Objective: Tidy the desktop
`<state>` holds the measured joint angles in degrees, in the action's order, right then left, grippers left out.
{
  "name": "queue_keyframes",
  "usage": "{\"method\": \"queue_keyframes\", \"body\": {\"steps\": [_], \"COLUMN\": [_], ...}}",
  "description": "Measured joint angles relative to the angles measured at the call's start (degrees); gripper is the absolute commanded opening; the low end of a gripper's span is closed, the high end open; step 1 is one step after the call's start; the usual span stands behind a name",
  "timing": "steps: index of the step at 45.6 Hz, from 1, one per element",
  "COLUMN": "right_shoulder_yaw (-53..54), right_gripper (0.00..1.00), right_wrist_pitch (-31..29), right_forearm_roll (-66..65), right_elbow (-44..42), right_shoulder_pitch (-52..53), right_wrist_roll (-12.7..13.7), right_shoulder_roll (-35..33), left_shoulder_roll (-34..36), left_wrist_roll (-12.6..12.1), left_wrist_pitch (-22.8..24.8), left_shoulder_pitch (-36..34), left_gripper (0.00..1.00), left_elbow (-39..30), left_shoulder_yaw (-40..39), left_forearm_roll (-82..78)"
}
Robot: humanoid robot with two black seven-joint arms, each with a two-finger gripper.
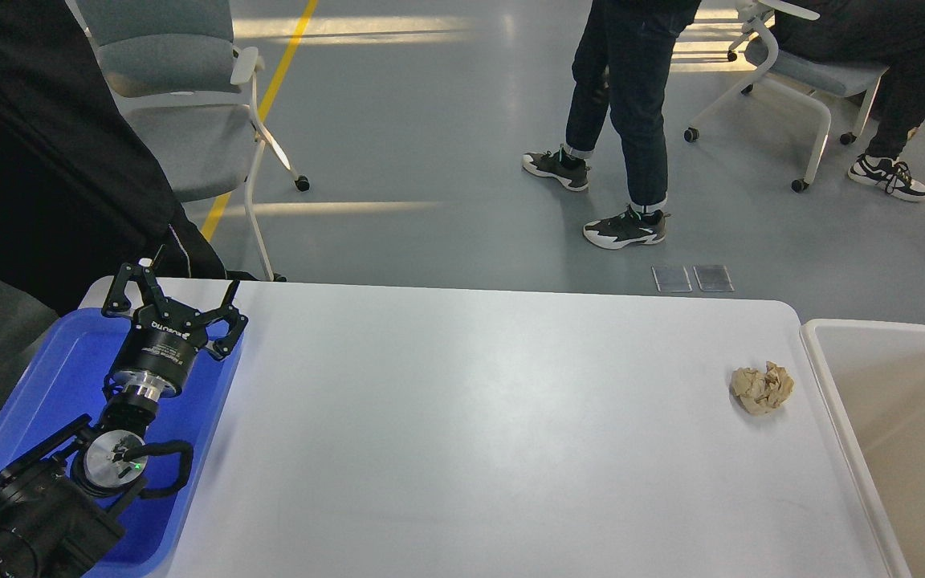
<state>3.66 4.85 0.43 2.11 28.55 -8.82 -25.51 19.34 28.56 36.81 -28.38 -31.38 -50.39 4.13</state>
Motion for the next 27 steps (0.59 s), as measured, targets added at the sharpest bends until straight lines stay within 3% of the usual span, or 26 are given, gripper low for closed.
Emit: {"method": "queue_keyframes", "body": {"steps": [27], "right_shoulder_yaw": [0.39], "right_gripper": [1.0], "right_wrist_pitch": [0.05], "right_forearm_roll": [0.23], "right_elbow": [0.05], "right_shoulder_pitch": [2.98], "right_wrist_roll": [-0.48], "right_shoulder_roll": [-1.12], "left_shoulder_roll": [0.0], "left_wrist_roll": [0.0], "left_wrist_pitch": [0.0], "left_shoulder_pitch": [0.0], "left_gripper": [1.0], "left_elbow": [-0.01], "left_shoulder_yaw": [0.03], "left_forearm_roll": [-0.04]}}
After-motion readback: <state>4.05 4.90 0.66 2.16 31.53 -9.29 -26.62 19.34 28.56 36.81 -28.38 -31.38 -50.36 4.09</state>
